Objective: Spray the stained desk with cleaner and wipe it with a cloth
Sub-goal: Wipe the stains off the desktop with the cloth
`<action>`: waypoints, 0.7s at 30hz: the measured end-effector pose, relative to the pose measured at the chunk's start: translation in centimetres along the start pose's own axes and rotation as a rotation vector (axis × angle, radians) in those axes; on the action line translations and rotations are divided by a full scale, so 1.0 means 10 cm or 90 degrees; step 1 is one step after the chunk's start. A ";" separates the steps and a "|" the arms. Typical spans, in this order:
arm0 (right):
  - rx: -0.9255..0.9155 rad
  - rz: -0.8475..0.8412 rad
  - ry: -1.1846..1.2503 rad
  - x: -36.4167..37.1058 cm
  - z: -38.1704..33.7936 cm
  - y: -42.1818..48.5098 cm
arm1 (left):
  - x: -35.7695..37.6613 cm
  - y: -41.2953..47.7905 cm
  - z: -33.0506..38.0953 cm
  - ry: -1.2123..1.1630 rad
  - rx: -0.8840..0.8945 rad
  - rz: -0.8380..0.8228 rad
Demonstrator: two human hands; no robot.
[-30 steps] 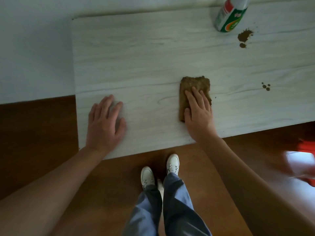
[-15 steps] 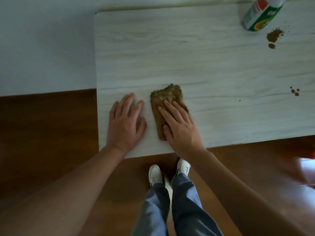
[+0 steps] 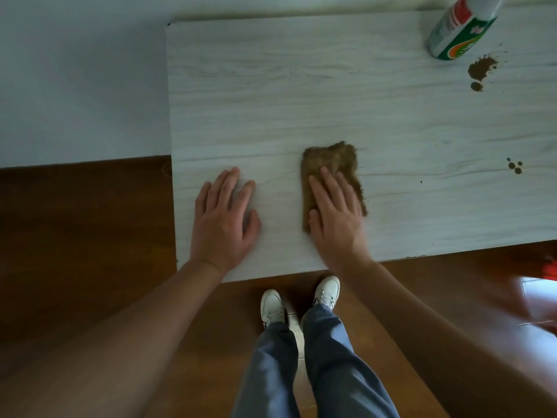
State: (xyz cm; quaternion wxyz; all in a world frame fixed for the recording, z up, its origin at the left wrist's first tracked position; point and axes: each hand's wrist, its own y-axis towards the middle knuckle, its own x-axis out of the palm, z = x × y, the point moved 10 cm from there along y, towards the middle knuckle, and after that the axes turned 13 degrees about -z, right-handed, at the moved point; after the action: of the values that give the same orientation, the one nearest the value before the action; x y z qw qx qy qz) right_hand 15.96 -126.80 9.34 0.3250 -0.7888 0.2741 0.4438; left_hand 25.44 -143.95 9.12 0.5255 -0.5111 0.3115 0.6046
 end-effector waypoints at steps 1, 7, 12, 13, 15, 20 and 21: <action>-0.034 -0.020 -0.009 0.08 -0.13 -0.05 | 0.01 0.00 0.00 0.001 -0.002 -0.005; -0.087 -0.043 0.005 0.35 -0.51 -0.23 | 0.02 0.01 -0.01 0.018 -0.009 -0.012; -0.104 -0.057 0.018 0.28 -0.40 -0.21 | 0.02 0.01 0.02 0.028 -0.013 -0.019; -0.112 -0.064 0.017 0.27 -0.37 -0.20 | 0.02 0.01 0.03 0.032 -0.016 -0.022; -0.126 -0.078 0.017 0.26 -0.31 -0.19 | 0.02 0.01 0.04 0.036 -0.024 -0.028; -0.103 -0.085 0.008 0.00 0.20 -0.12 | 0.01 0.02 0.12 0.031 -0.064 -0.036; -0.087 -0.078 0.007 -0.10 0.41 -0.10 | 0.00 0.03 0.16 0.012 -0.105 -0.030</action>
State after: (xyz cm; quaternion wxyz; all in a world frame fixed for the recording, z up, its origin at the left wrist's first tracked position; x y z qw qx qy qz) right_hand 14.11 -122.86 8.83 0.2956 -0.8269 0.1963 0.4363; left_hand 24.66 -142.54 9.49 0.4926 -0.5657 0.2530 0.6110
